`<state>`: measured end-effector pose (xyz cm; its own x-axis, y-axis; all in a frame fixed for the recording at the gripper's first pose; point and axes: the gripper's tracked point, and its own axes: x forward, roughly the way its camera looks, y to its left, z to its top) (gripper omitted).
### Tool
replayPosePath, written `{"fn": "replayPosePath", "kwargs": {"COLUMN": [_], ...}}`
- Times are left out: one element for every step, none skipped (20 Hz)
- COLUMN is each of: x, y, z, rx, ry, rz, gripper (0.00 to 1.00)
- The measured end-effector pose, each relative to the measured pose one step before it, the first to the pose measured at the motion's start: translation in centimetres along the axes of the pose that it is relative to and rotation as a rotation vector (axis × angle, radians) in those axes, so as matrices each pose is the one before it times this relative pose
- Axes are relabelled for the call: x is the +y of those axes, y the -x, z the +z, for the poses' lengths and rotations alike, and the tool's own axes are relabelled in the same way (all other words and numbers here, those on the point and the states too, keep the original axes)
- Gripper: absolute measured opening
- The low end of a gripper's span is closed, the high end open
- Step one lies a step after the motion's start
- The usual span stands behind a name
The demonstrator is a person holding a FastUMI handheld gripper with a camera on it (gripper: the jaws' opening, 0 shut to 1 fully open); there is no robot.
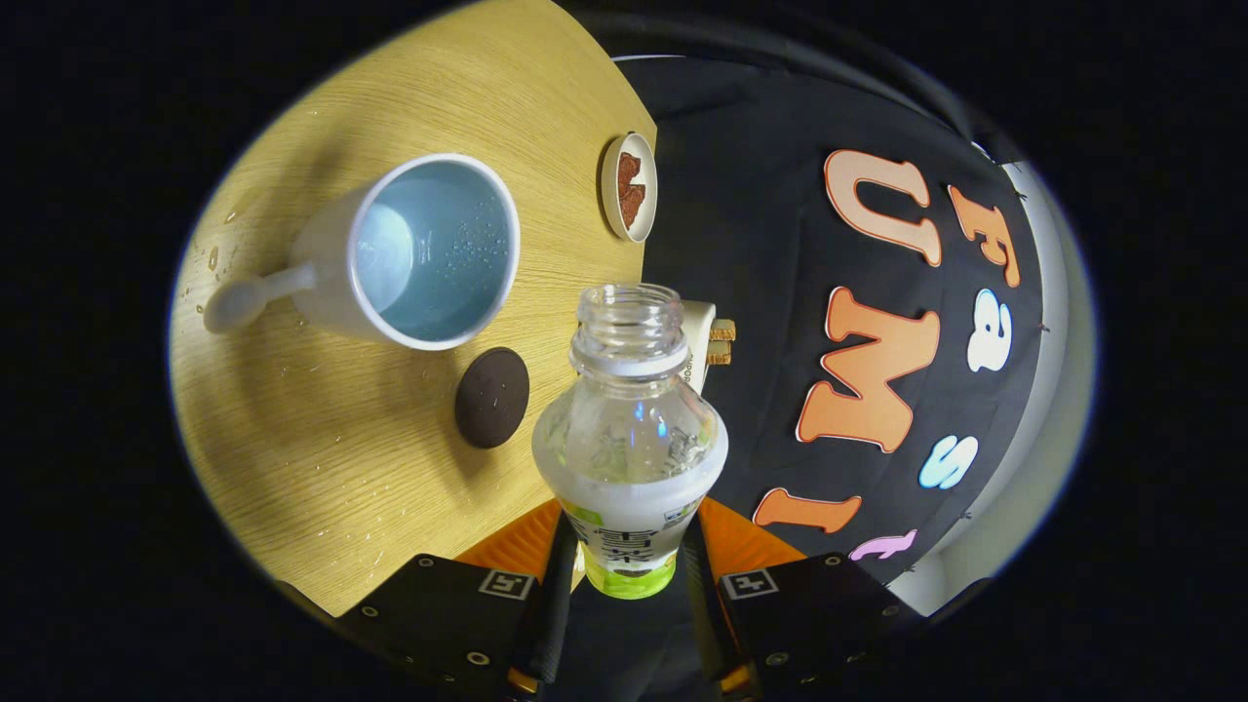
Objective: Take the bottle from table, then pour the juice into the cup, finally place the bottle on the coaster
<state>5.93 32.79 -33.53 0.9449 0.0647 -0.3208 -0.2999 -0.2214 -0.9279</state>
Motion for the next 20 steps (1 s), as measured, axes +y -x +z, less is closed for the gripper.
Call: {"fn": "replayPosePath", "kwargs": {"x": [0.056,0.059,0.039,0.111,0.013,0.048,-0.075,-0.051,0.019,0.126,0.025,-0.092,-0.13,-0.032,0.021,-0.097,-0.137,-0.106,-0.158,-0.105], "y": [-0.067,-0.092,0.099,-0.068,0.057,-0.153,-0.02,-0.127,0.105,-0.152,0.045,0.022,0.056,-0.038,-0.035,-0.091,0.132,0.023,0.024,-0.071], "z": [0.022,0.018,-0.038,0.024,-0.006,-0.057,0.02,-0.085,-0.139,-0.059,0.007,0.138,-0.017,0.004,-0.074,0.014,0.014,0.145,0.143,-0.053], "rx": [-0.00064,-0.00154,-0.00113,0.00056,-0.00397,-0.00404,-0.00305,0.00174,0.00128,0.00079,-0.0036,-0.00498,-0.00196,-0.00061,0.00103,-0.00121,-0.00217,-0.00605,-0.00461,-0.00397], "ry": [0.0125,0.01098,0.00972,0.00732,0.00556,0.00944,0.01267,0.01485,0.0116,0.00908,0.00638,0.00763,0.00959,0.00752,0.00565,0.00588,0.01055,0.01084,0.01116,0.01074], "rz": [-0.00115,-0.00222,0.00255,0.00577,0.00407,0.00323,-0.00481,-0.0032,-0.00093,0.00325,0.00288,-0.00136,-0.00329,-0.00191,0.001,-0.00176,0.0008,-0.00205,-0.00297,-0.00273], "gripper": [0.55,0.55,0.55,0.55,0.55,0.55,0.55,0.55,0.55,0.55,0.55,0.55,0.55,0.55,0.55,0.55,0.55,0.55,0.55,0.55]}}
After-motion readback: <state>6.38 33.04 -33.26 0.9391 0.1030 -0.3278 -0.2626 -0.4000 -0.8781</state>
